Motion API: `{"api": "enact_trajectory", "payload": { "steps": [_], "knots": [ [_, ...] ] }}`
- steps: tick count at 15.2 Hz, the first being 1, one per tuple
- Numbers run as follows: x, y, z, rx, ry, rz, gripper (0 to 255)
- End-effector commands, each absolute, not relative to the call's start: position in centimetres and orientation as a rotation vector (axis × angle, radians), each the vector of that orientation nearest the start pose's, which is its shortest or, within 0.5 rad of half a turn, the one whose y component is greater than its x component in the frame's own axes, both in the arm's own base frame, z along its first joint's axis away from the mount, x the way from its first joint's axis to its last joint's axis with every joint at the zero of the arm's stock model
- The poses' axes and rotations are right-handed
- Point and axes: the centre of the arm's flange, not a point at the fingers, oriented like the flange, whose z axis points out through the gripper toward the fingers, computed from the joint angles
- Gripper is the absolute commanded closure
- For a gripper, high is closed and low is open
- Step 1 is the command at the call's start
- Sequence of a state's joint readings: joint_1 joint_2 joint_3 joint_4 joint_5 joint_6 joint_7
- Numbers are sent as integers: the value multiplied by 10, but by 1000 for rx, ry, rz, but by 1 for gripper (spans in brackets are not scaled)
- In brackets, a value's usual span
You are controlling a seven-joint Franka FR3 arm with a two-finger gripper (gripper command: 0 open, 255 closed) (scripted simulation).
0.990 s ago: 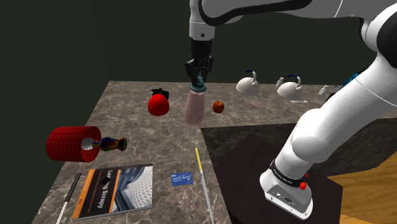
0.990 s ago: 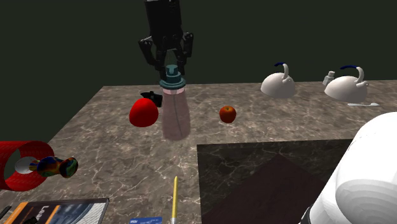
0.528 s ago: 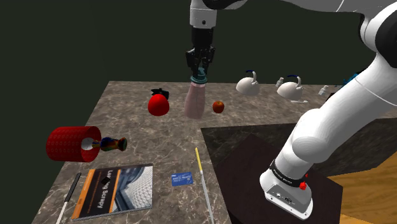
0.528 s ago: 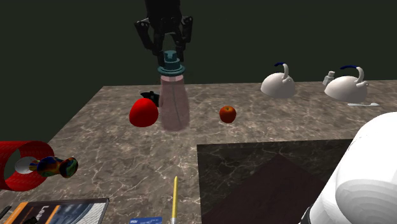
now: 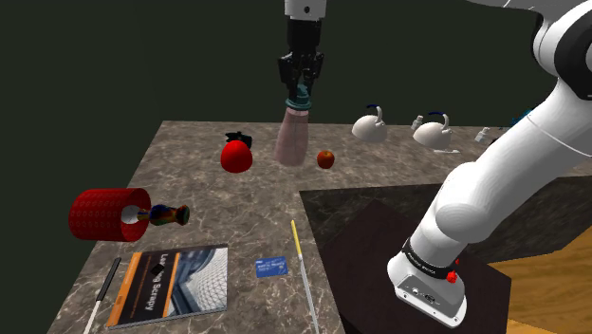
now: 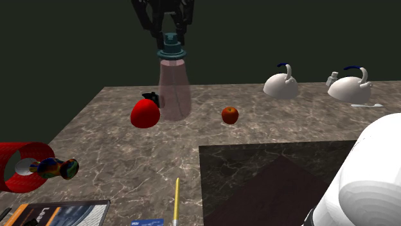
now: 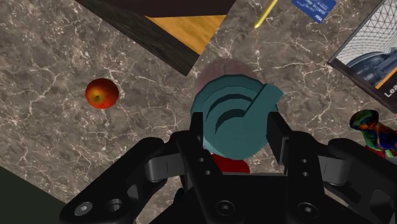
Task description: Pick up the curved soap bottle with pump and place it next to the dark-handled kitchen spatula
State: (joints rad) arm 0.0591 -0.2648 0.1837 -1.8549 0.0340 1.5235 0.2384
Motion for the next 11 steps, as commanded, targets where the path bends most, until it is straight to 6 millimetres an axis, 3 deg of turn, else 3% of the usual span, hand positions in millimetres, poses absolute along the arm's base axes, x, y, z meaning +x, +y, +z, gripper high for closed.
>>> {"api": "enact_trajectory", "payload": {
  "steps": [1,11],
  "knots": [
    [447,125,631,-3170,5,104,255],
    [447,125,683,-3170,5,104,255]
  ]
}}
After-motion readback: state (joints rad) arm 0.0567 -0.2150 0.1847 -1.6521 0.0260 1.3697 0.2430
